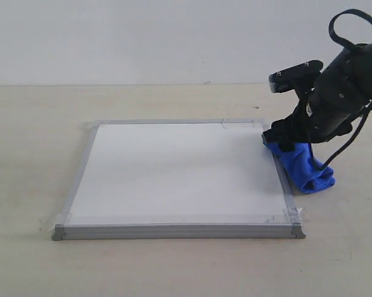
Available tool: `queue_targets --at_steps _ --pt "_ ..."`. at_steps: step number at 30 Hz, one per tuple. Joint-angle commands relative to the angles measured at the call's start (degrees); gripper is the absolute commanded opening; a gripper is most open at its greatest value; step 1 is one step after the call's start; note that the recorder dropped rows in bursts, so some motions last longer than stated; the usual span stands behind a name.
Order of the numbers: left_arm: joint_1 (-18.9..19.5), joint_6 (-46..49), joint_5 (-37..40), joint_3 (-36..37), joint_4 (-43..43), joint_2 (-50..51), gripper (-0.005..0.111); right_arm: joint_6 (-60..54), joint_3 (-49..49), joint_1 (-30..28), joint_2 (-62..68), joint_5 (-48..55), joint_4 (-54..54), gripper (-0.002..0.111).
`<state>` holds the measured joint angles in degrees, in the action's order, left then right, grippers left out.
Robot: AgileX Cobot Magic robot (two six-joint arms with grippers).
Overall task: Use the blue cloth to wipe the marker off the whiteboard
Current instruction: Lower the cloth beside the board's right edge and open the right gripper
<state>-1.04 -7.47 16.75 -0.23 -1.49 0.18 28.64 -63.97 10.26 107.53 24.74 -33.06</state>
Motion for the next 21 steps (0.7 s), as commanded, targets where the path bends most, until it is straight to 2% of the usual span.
queue_targets --at_steps 1,3,4,5,7,10,14,21 --pt "-0.18 0.28 0.17 0.23 0.44 -0.18 0.004 -2.19 0.02 -0.39 1.54 0.16 -0.44 0.065" --pt "-0.18 0.28 0.17 0.23 0.44 -0.18 0.004 -2.19 0.02 -0.39 2.23 0.42 -0.26 0.046" --pt "-0.18 0.28 0.17 0.23 0.44 -0.18 0.004 -2.19 0.02 -0.39 2.87 1.00 -0.26 0.030" --pt "-0.18 0.28 0.17 0.23 0.44 -0.18 0.004 -2.19 0.02 -0.39 3.02 1.02 -0.26 0.023" --pt "-0.18 0.28 0.17 0.23 0.44 -0.18 0.004 -1.92 0.02 -0.39 3.14 1.02 0.17 0.000" --pt "-0.18 0.28 0.17 0.23 0.44 -0.18 0.004 3.79 0.02 -0.39 3.14 1.32 0.71 0.000" --pt "-0.18 0.28 0.17 0.23 0.44 -0.18 0.004 21.81 0.02 -0.39 3.14 4.82 0.83 0.000" --pt "-0.18 0.28 0.17 0.23 0.44 -0.18 0.004 31.00 0.02 -0.39 3.14 4.79 0.83 0.000"
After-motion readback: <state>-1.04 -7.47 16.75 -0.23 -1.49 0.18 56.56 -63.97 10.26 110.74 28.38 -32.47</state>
